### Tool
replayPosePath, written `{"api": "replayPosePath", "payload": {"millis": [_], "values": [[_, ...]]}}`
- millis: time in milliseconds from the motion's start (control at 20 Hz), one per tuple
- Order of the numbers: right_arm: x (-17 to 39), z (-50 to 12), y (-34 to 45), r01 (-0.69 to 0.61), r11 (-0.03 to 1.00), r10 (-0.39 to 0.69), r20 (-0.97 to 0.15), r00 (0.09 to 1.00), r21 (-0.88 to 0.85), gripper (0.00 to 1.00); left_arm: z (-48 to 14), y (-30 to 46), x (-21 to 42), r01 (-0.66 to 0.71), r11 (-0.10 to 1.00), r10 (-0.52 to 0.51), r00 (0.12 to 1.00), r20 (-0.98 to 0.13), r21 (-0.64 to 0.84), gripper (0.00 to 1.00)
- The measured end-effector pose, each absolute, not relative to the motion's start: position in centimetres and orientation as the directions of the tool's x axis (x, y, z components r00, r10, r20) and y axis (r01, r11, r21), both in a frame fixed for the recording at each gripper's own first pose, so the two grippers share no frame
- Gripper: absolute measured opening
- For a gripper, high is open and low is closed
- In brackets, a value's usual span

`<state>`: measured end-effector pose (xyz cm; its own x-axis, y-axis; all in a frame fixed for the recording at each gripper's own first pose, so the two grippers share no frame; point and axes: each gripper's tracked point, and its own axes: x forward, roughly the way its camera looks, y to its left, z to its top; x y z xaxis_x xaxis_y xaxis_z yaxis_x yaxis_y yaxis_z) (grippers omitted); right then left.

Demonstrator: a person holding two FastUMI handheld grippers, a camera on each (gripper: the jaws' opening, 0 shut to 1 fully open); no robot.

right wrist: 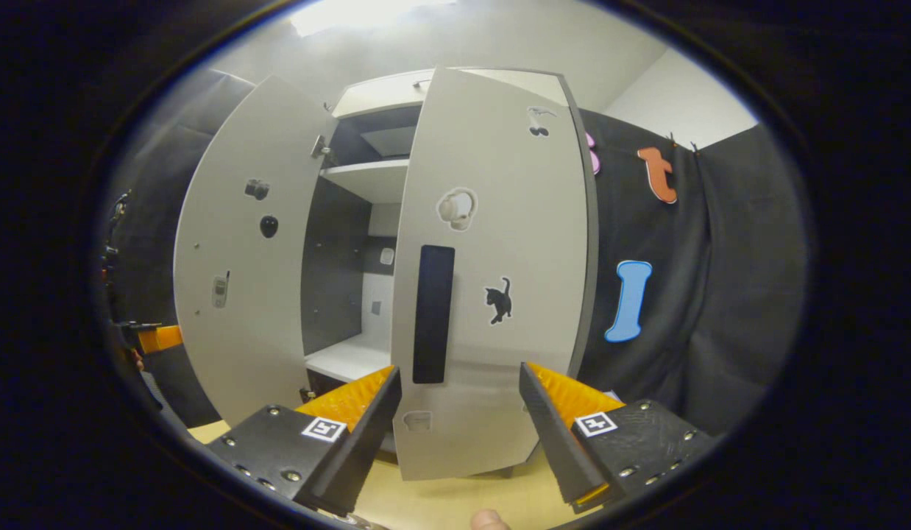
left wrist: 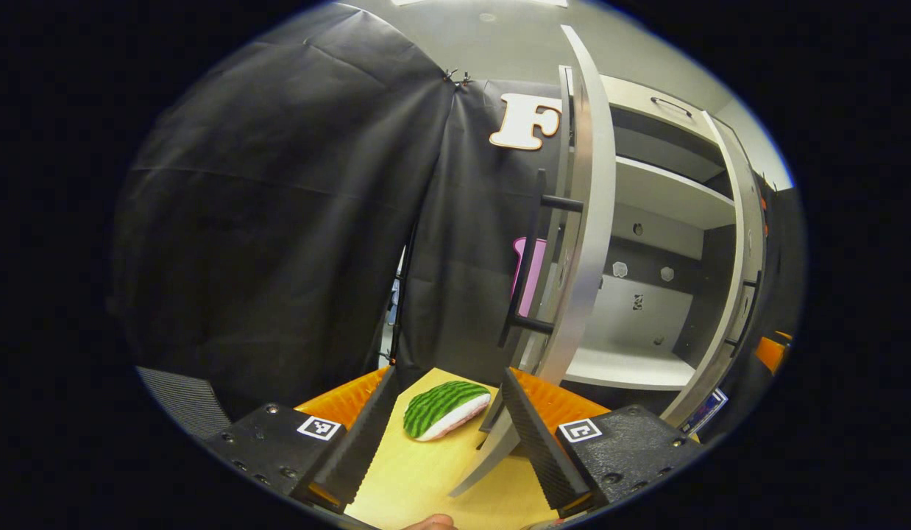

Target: Grasp the bottle in the cabinet with the left hand and place it on the coaster, then close the right door with the right hand and the left door with the left hand.

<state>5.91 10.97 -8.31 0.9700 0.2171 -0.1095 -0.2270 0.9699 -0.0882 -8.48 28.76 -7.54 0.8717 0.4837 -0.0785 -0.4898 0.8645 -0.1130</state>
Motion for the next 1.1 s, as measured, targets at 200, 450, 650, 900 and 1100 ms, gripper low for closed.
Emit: {"api": "replayPosePath", "payload": {"millis": [200,450,650,900,1100], "values": [[6.0,-8.3,10.9,-0.22,0.971,0.209,-0.11,0.972,-0.092,0.97,-8.1,29.2,-8.1,-0.508,0.854,0.499,0.861,-0.101,-0.113,0.92],[6.2,-8.5,10.7,-0.214,0.973,0.204,-0.118,0.972,-0.082,0.97,-8.7,29.5,-7.9,-0.526,0.842,0.513,0.849,-0.124,-0.122,0.92],[6.8,-8.8,10.4,-0.212,0.974,0.201,-0.123,0.972,-0.082,0.97,-9.2,29.6,-7.8,-0.537,0.834,0.521,0.842,-0.14,-0.127,0.92],[7.3,-9.3,10.3,-0.221,0.974,0.211,-0.134,0.968,-0.058,0.97,-9.7,29.4,-7.6,-0.514,0.846,0.494,0.856,-0.155,-0.139,0.92],[7.2,-9.4,10.2,-0.232,0.971,0.222,-0.135,0.966,-0.057,0.97,-9.8,29.4,-7.4,-0.502,0.855,0.481,0.861,-0.162,-0.13,0.92]]}}
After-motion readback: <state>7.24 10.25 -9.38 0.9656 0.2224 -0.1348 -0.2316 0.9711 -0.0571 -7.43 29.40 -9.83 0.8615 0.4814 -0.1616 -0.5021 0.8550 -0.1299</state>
